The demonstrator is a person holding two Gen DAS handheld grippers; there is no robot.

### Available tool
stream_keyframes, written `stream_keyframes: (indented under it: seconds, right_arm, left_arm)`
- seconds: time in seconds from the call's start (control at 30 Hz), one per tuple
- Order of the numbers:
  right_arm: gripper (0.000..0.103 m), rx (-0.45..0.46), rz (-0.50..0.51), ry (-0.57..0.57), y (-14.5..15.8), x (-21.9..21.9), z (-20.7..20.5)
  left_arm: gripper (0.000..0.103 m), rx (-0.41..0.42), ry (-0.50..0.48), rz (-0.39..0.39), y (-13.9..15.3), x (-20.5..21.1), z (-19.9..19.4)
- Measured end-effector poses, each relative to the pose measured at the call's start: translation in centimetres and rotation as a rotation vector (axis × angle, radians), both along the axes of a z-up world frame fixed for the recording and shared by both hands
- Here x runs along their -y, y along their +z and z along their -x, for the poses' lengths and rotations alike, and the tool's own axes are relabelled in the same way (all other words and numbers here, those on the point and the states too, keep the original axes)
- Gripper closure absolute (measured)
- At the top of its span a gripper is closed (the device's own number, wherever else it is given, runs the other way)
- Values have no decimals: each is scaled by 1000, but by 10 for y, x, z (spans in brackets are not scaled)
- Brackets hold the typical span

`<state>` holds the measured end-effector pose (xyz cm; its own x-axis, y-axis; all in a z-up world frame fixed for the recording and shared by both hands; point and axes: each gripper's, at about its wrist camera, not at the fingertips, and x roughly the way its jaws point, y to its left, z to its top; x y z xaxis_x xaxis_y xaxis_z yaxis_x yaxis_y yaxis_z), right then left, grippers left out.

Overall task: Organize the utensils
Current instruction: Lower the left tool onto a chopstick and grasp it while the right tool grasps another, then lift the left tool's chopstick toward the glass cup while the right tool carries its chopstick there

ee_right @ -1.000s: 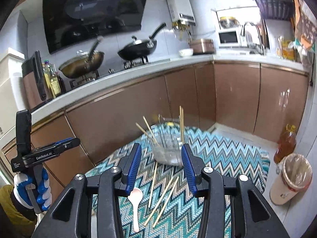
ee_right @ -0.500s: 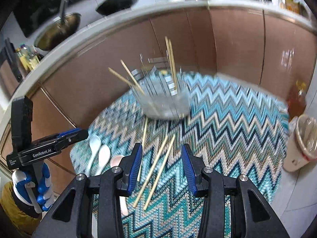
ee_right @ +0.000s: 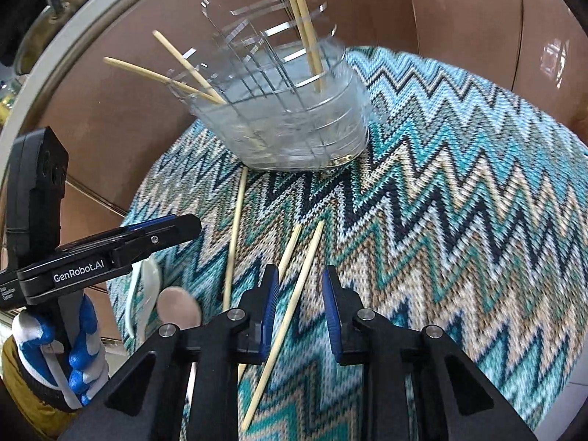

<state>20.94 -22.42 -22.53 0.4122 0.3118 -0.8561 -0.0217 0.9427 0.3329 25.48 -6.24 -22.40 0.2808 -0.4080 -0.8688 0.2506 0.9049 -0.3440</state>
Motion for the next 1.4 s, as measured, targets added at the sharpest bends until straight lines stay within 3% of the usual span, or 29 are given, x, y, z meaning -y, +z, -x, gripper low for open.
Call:
stream_keyframes:
  seconds: [0.4, 0.57, 0.73, 0.9, 1.1, 1.4]
  right_arm:
    - [80, -95, 59, 36, -39, -11, -44]
    - [92, -92, 67, 35, -43, -14, -50]
    - [94, -68, 31, 22, -36, -3, -38]
    - [94, 0, 28, 25, -14, 0, -13]
    - [95, 122, 54, 15, 35, 6, 29]
    - [97, 291, 126, 30, 105, -12, 97]
  left_arm:
    - [83, -53, 6, -33, -28, 22, -19]
    - [95, -57, 26, -48, -37, 32, -20]
    - [96, -44, 88, 53, -36, 27, -14]
    - [98, 21, 113, 143, -13, 12, 5]
    - [98, 145, 113, 215, 34, -6, 42]
    - [98, 353, 121, 241, 111, -33, 104]
